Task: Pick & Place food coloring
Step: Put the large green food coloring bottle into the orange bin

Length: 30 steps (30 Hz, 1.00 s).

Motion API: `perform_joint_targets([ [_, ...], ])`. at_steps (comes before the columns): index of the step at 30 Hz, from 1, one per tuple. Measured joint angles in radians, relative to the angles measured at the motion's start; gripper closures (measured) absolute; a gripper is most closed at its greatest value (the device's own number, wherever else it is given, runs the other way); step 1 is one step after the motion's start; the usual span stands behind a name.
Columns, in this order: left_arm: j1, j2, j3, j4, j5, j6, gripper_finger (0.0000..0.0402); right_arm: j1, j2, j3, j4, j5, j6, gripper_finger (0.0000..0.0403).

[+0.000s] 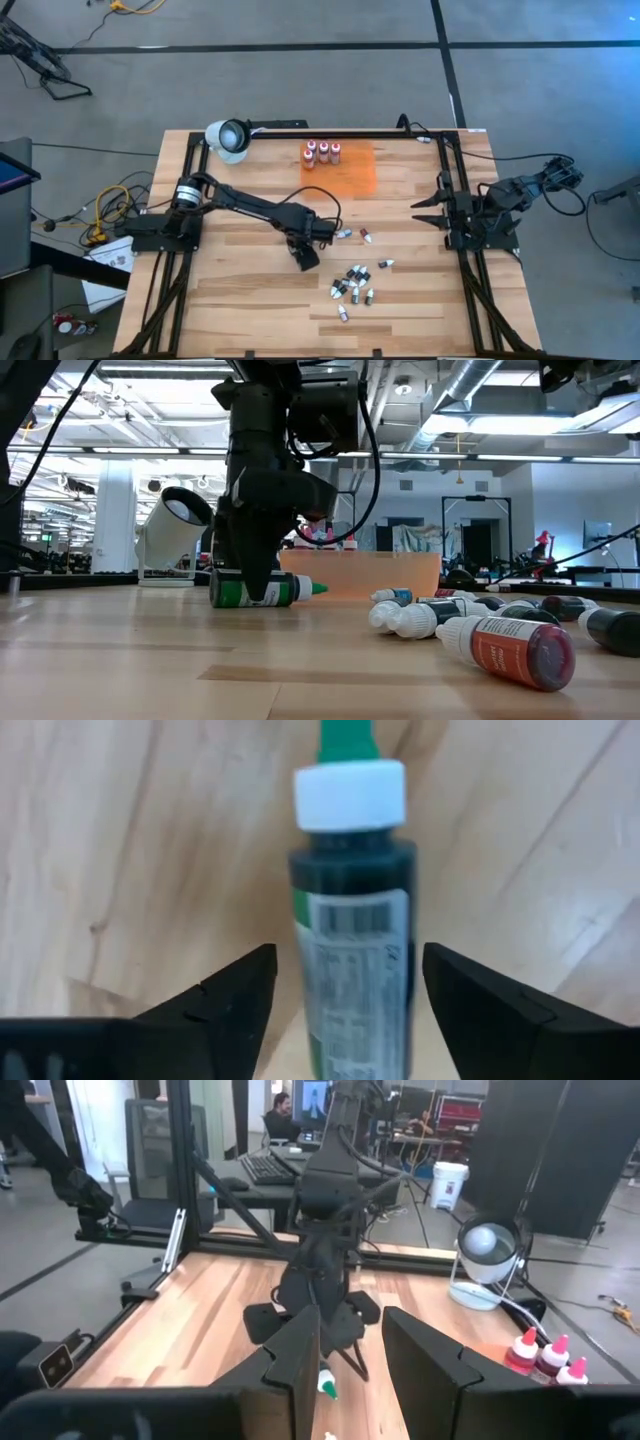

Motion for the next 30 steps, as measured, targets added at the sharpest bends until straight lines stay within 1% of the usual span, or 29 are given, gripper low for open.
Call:
perform_joint_targets([
  [6,0.032,0.000,0.000,0.062,0.011,0.014,0.0152,0.000,0.005,0.000,0.006,0.000,-0.011,0.0297],
  [14,0.061,-0.001,0.000,0.103,0.026,0.030,0.0152,0.000,0.005,0.000,0.006,0.000,-0.019,0.0297],
  [18,0.063,0.011,0.003,0.124,0.051,0.034,0.0152,0.000,0.005,0.000,0.006,0.000,-0.029,0.0297],
  [21,0.063,0.036,0.007,0.134,0.067,0.047,0.0152,0.000,0.004,0.000,0.006,0.000,-0.029,0.0297],
  [30,0.065,0.028,0.004,0.114,0.073,0.049,0.0152,0.000,0.005,0.000,0.006,0.000,-0.029,0.0297],
])
